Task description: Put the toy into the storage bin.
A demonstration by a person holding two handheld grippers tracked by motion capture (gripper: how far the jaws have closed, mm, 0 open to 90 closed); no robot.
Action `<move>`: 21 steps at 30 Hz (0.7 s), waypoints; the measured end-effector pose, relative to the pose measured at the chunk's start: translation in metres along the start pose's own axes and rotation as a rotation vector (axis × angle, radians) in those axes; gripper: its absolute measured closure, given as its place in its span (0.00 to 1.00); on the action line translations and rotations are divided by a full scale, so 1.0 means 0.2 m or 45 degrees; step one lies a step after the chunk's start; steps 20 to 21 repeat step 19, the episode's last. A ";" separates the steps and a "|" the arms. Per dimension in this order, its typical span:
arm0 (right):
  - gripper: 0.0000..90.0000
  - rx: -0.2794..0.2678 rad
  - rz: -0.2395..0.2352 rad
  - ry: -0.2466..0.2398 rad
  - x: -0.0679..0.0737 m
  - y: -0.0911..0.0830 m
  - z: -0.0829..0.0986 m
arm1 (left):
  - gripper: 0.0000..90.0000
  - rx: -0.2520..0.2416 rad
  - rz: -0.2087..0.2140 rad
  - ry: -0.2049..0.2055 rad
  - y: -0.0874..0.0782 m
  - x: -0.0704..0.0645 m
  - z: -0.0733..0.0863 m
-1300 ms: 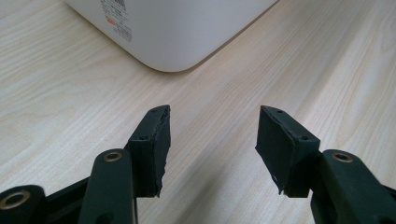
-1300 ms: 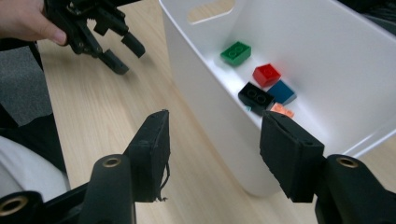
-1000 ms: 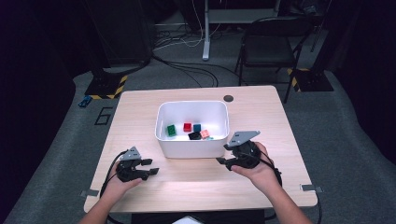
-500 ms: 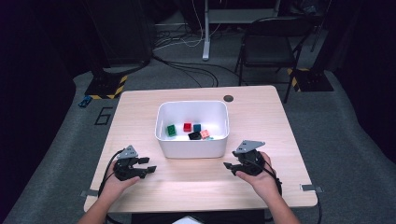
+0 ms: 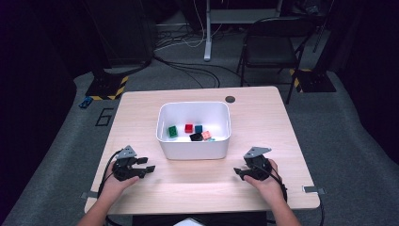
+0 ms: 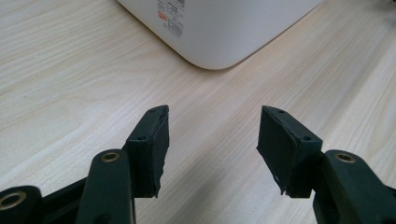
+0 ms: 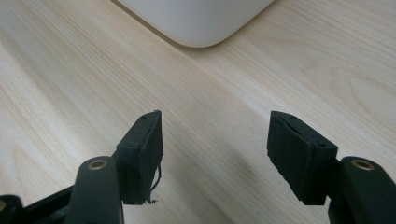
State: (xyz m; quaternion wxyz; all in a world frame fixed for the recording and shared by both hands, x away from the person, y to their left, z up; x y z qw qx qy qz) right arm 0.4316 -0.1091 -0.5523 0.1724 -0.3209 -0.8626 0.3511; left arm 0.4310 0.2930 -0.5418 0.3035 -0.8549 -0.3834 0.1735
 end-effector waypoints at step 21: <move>0.36 -0.047 0.085 0.159 -0.14 -0.03 0.06 | 0.42 0.023 -0.167 -0.107 0.00 0.17 0.04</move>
Point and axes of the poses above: each handheld gripper's, and its own axes: y roughly forward along the jaws, z roughly out of its underside, x roughly to its left, the point moved 7 cm from there along y, roughly forward along the jaws, and after that the axes turned 6 degrees about -z, right-handed, at the moved point
